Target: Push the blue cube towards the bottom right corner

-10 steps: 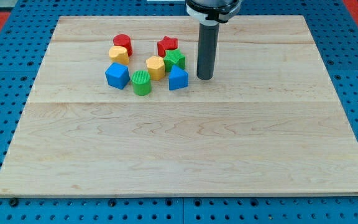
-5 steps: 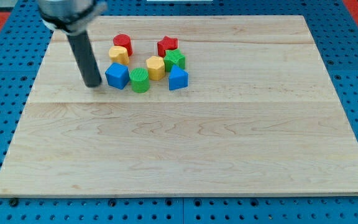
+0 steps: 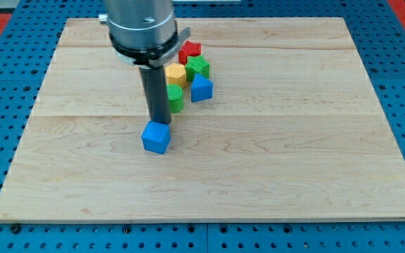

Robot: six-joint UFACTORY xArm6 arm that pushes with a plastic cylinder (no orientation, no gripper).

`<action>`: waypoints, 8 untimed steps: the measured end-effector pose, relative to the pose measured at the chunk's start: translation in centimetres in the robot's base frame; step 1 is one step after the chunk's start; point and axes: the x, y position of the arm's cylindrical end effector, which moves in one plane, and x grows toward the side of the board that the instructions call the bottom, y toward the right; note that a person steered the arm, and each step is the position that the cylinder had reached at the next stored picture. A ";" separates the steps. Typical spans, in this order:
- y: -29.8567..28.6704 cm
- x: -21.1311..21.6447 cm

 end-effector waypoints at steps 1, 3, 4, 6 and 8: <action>-6.8 0.8; 11.1 6.5; 2.1 5.7; 8.5 2.6; 7.3 -0.3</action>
